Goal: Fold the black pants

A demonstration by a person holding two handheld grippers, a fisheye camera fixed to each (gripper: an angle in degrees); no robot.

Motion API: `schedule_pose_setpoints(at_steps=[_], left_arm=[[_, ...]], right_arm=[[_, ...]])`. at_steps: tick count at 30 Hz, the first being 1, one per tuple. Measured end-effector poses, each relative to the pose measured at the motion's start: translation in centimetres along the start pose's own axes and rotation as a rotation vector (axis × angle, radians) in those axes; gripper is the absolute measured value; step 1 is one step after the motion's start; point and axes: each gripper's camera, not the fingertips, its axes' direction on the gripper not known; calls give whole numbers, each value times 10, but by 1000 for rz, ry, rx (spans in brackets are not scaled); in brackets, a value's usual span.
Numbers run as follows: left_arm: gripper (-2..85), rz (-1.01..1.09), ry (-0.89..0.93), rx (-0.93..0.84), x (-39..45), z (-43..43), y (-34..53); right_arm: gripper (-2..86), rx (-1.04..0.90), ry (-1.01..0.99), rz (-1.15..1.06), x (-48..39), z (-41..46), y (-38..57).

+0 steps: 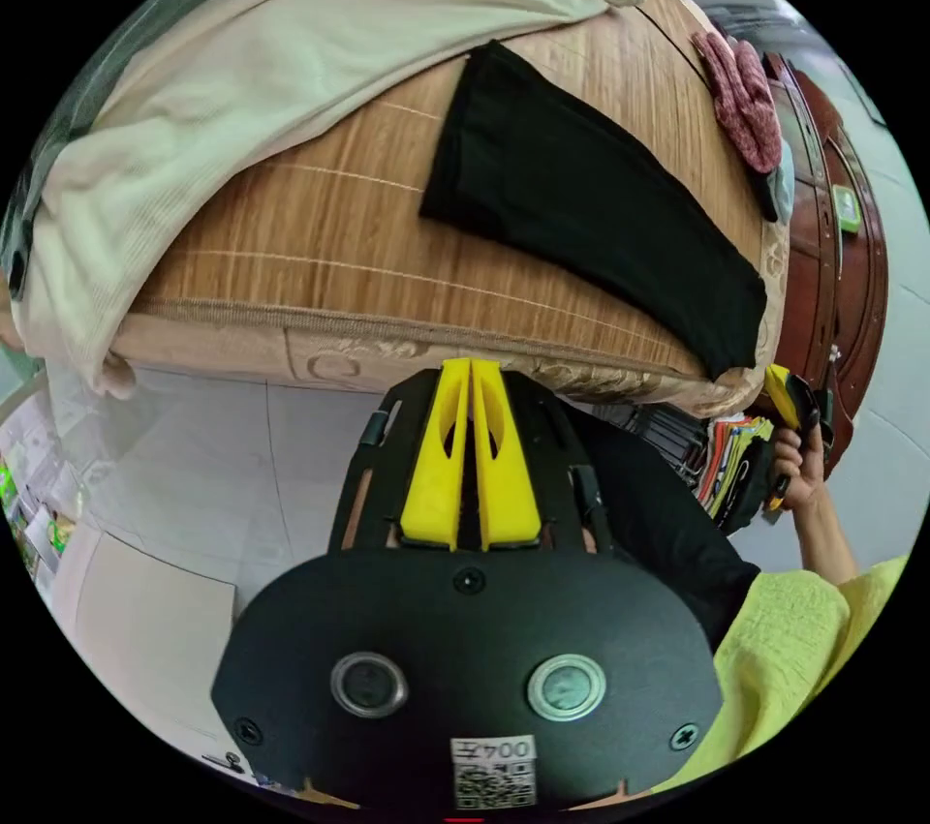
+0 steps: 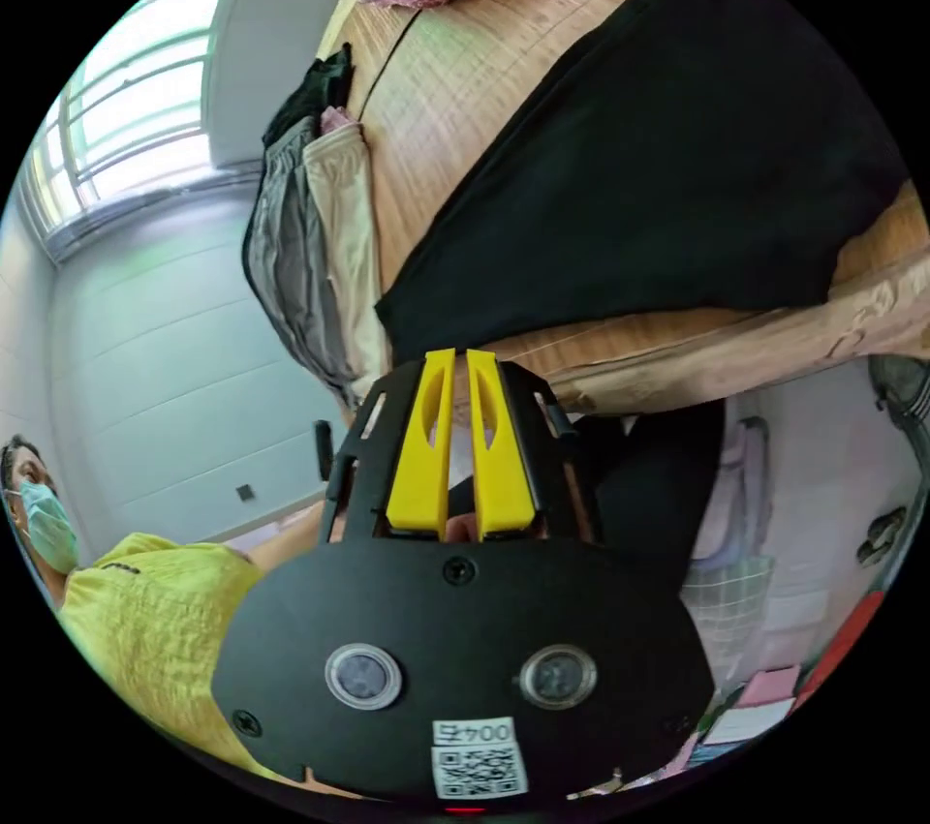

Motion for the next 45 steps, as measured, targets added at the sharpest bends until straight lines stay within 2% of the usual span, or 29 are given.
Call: schedule_pose_setpoints(at_steps=[9,14,20,27,34,45], left_arm=[[52,52,109,65,-27,-24,-8],[100,142,62,75,-25,-31,-39],[119,174,19,53,-29,-32,-66],[110,201,-17,16,-26,-22,-82],[71,154,57,15,-41,-22,-73],[26,217,39,235,13,-56,-9]], right_arm=[[47,-45,-30,-80,-66,38,58],[69,-9,-21,-165,-97,47,69],[99,59,69,-302,-132,71,78],[85,-39,111,-351,-156,103,80],[85,-89,214,-401,-181,140,64],[107,-266,442,-506,-266,241,-18]])
